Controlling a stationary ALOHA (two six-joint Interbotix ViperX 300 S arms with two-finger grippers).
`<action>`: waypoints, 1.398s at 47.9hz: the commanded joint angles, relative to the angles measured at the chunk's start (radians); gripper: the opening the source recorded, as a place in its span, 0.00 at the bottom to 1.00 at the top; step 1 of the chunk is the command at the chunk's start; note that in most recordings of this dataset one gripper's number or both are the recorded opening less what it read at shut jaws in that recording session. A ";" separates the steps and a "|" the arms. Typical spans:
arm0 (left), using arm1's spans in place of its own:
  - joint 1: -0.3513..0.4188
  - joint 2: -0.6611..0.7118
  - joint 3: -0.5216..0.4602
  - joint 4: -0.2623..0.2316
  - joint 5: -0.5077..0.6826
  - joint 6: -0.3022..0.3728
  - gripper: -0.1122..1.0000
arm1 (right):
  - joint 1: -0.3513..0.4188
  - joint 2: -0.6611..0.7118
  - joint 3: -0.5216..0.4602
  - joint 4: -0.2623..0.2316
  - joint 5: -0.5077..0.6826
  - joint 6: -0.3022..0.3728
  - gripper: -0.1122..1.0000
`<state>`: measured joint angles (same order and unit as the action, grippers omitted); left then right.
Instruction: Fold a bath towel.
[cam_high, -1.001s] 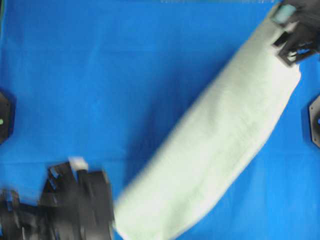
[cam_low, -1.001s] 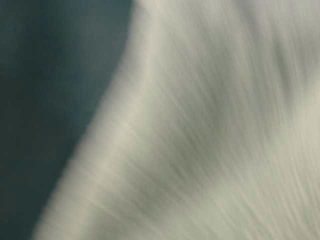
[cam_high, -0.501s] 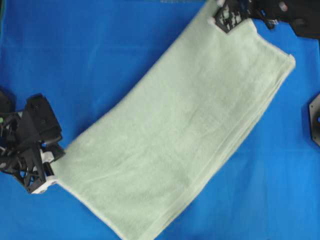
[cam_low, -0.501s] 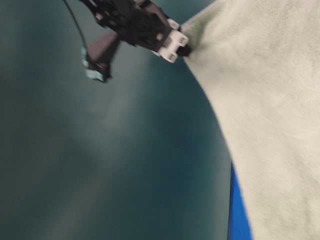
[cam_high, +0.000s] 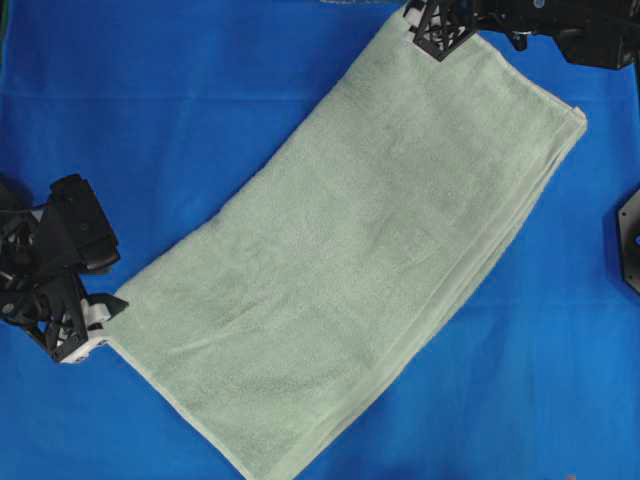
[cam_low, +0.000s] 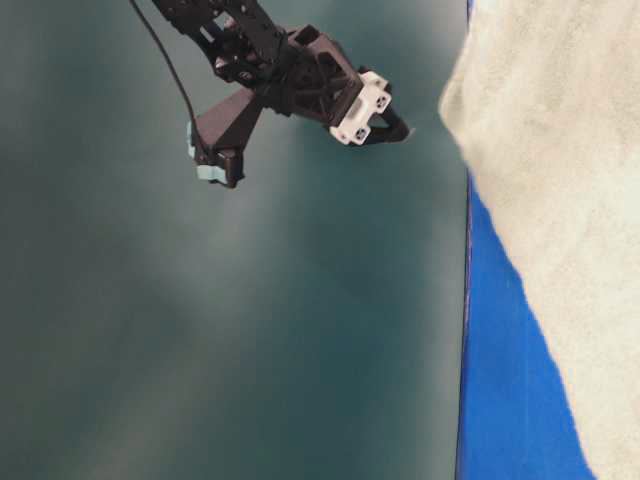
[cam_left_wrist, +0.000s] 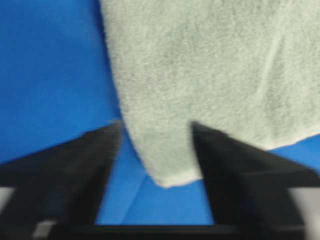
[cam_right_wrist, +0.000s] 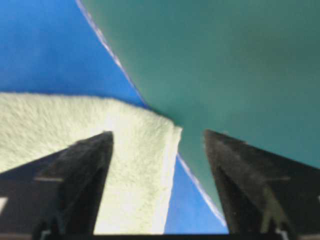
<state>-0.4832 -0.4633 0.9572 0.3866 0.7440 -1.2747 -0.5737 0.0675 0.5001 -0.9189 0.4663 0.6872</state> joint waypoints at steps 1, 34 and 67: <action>0.003 -0.017 -0.008 0.003 0.009 0.011 0.74 | -0.003 -0.060 0.011 0.015 0.054 -0.002 0.71; 0.055 -0.143 0.002 0.003 0.081 0.110 0.88 | -0.037 -0.436 0.298 0.525 0.278 -0.380 0.66; 0.058 -0.104 -0.006 0.003 0.055 0.110 0.88 | -0.230 -0.006 0.331 0.531 -0.083 -0.431 0.66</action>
<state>-0.4249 -0.5691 0.9741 0.3866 0.8038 -1.1643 -0.7762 0.0199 0.8191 -0.3896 0.3973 0.2531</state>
